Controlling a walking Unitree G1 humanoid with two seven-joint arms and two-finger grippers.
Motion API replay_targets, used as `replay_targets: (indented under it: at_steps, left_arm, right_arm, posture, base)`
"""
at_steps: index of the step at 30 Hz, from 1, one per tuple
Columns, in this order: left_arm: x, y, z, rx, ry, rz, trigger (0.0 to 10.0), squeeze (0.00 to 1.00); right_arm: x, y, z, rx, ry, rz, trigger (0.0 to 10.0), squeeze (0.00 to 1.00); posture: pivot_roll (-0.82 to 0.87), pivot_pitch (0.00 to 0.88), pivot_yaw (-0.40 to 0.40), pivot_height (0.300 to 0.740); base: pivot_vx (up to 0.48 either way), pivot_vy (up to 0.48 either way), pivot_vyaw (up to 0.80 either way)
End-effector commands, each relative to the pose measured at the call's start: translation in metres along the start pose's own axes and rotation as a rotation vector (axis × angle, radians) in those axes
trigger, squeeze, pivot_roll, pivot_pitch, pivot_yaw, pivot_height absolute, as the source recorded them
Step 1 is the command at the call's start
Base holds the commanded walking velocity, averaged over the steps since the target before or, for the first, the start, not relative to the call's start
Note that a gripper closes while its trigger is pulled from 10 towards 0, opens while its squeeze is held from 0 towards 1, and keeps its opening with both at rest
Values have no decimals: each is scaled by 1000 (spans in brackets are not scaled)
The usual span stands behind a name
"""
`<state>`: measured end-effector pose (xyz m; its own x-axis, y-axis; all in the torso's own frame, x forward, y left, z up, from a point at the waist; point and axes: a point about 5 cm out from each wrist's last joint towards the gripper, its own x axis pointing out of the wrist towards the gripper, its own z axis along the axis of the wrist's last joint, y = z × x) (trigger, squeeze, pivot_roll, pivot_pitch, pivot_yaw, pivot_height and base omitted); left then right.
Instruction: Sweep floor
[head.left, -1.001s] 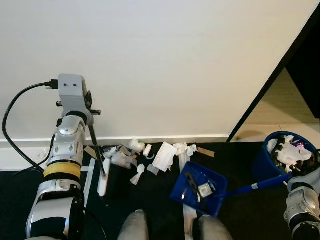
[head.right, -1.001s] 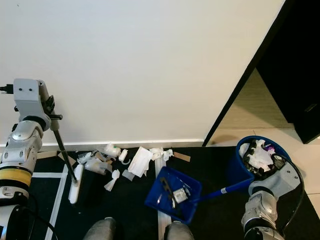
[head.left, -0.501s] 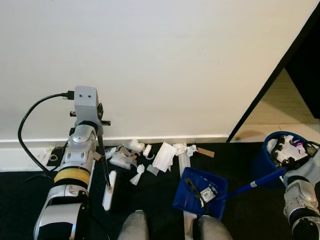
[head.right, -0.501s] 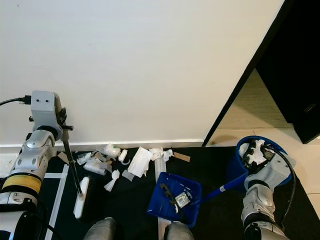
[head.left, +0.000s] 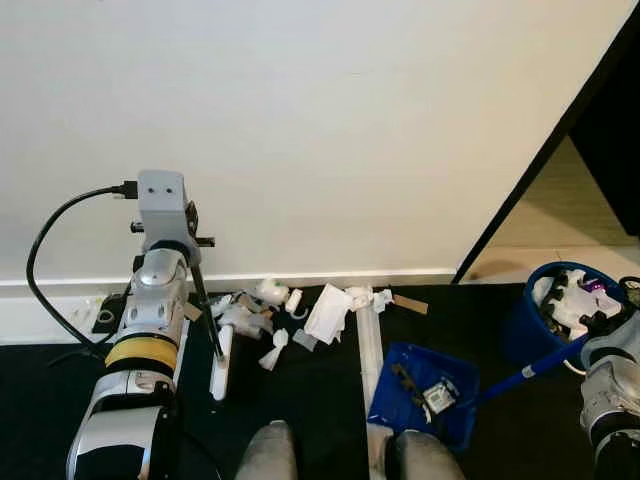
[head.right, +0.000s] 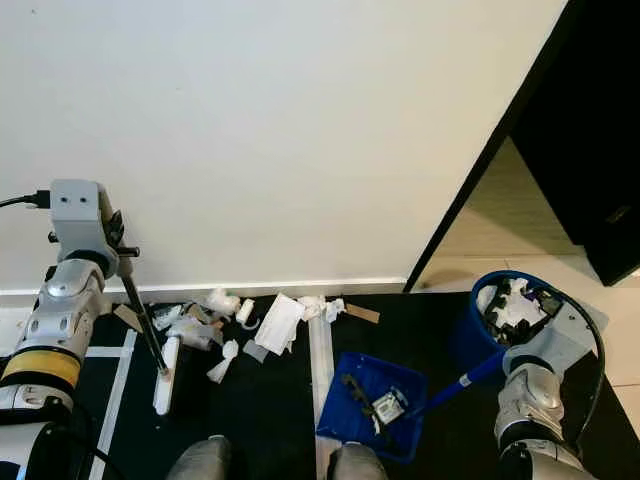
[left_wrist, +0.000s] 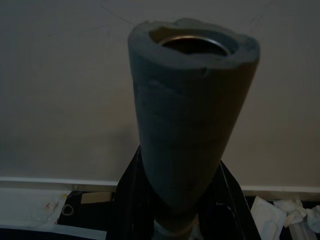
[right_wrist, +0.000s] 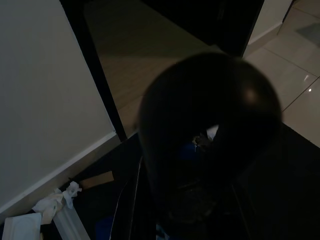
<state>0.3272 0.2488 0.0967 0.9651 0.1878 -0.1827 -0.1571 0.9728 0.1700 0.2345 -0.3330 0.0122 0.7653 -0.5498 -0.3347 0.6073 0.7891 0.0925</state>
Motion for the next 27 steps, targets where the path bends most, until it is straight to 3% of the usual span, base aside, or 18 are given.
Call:
replay_targets:
  at_steps: [1,15,19,23,27]
  left_arm:
    - [-2,0,2,0,-25,13,10000,0]
    - [-2,5,0,-19,-26,43,10000,0]
    - [0,-5,-29,-72,53,-10,10000,0]
    - [4,-7,-9,-62,-51,-3,10000,0]
    - [4,1,-10,-65,-42,38,10000,0]
  right_arm:
    - [1,4,2,12,-4,14,10000,0]
    - [0,11,-3,25,22,40,10000,0]
    - [1,29,-7,88,67,109,10000,0]
    - [6,32,4,103,32,128,10000,0]
    - [3,36,-1,121,36,144,10000,0]
  posture:
    - [72,11,-16,740]
    - [78,9,-18,740]
    - [87,0,-7,740]
    - [77,5,-7,740]
    - [75,3,3,740]
  base:
    - [0,0,0]
    - [0,0,0]
    - [0,0,0]
    - [0,0,0]
    - [0,0,0]
